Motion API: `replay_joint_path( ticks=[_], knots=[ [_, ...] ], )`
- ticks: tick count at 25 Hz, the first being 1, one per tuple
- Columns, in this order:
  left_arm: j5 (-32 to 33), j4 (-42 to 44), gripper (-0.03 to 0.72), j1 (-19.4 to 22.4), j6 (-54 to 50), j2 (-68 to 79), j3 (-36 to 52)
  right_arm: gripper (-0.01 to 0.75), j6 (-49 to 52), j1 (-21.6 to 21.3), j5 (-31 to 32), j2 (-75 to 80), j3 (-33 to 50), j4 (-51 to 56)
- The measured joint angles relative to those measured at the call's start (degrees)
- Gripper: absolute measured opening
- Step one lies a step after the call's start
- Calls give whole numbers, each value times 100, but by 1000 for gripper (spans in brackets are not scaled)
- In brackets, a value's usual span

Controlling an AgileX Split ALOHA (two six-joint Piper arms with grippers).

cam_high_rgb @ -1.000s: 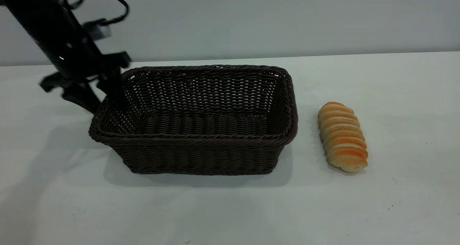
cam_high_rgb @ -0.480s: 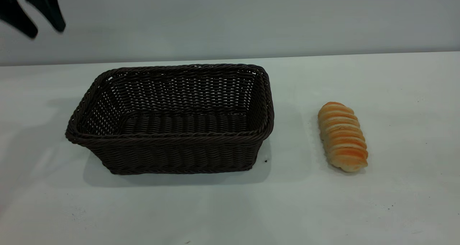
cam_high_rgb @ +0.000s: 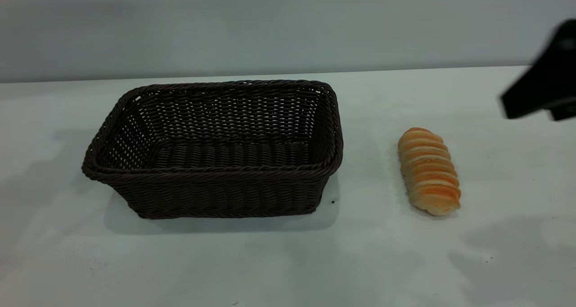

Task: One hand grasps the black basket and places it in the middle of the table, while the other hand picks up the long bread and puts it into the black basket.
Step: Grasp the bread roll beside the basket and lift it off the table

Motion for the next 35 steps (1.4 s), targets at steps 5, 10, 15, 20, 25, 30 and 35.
replay_joint_path(
  ticks=[5, 10, 15, 20, 25, 30, 35],
  knots=[
    [274, 0, 519, 0, 18, -40, 0, 589, -334, 211, -940, 1499, -662, 117],
    [451, -5, 519, 0, 49, -40, 0, 589, -640, 268, -1267, 2512, -1226, 294],
    [476, -148, 519, -29, 74, -40, 0, 575, -1092, 371, -1337, 3389, -1888, 774],
    [476, -238, 519, -158, 80, -40, 0, 515, -1414, 371, -1423, 4292, -2299, 1219],
    [476, -284, 519, -252, 80, -40, 0, 368, -1481, 366, -1265, 4552, -2406, 1511],
    [482, -289, 519, -252, 86, -40, 0, 81, -1486, 361, -950, 4217, -2400, 1497],
    [499, -289, 519, -253, 86, -40, 0, 57, -1480, 504, -442, 3283, -2646, 1483]
  ],
)
